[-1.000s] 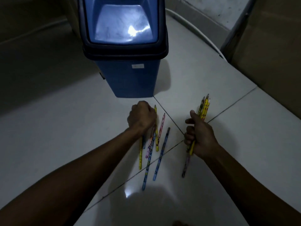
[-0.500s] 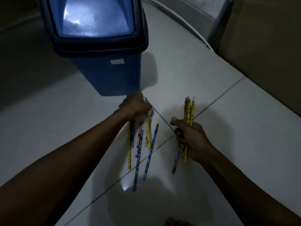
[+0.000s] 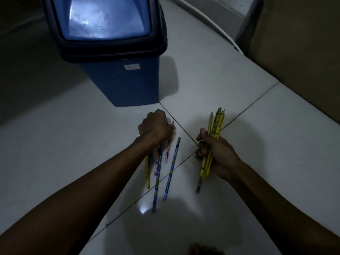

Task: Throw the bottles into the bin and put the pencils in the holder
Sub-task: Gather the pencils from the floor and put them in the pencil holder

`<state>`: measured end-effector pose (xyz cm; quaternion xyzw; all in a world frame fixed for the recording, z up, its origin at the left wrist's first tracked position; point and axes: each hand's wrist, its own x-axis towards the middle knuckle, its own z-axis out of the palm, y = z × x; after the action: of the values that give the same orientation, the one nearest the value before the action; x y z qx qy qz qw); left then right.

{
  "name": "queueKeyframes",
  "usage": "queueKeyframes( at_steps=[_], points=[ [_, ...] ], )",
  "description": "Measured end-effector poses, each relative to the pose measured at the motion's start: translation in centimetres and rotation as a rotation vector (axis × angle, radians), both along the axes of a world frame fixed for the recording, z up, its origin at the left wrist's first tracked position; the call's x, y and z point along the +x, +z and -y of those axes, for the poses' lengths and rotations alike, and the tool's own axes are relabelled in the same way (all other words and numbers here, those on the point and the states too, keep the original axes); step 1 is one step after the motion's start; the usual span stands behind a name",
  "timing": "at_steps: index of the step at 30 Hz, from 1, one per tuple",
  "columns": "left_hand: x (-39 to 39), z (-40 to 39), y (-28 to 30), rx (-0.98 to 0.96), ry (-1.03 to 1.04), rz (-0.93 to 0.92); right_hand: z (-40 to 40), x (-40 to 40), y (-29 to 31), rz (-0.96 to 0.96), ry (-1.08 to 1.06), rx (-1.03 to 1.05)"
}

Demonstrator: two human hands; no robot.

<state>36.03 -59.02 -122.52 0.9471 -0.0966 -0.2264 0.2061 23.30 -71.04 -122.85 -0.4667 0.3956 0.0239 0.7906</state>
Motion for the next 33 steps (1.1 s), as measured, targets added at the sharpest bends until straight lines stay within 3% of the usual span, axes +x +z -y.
queueKeyframes(
  at_steps=[3, 8, 13, 18, 27, 29, 31, 33],
  points=[
    [-0.4, 0.3, 0.0, 0.17, -0.158, -0.024, 0.2, -0.2, 0.0, -0.002, -0.041, 0.103],
    [-0.3, 0.9, 0.3, 0.167, -0.184, -0.066, 0.5, -0.5, -0.4, -0.013, -0.029, 0.129],
    [0.2, 1.5, 1.5, -0.109, -0.141, -0.166, 0.2, -0.5, -0.6, 0.006, 0.055, 0.01],
    [-1.5, 2.7, 3.9, -0.413, -0.014, -0.451, -0.1, -0.2, -0.3, 0.048, 0.083, -0.035],
    [-3.2, 3.0, 3.4, -0.58, 0.101, -0.595, 1.8, -1.4, -0.4, 0.063, 0.066, 0.03],
    [-3.7, 3.2, 2.4, -0.536, 0.08, -0.497, 2.8, -2.1, -0.6, 0.01, -0.001, 0.046],
    [-4.4, 3.3, 1.0, -0.373, -0.054, -0.311, 3.9, -2.8, -0.7, -0.031, -0.079, 0.083],
    [-5.5, 3.4, -0.1, -0.172, -0.222, -0.262, 4.6, -3.7, -0.7, -0.059, -0.142, 0.12]
  ],
)
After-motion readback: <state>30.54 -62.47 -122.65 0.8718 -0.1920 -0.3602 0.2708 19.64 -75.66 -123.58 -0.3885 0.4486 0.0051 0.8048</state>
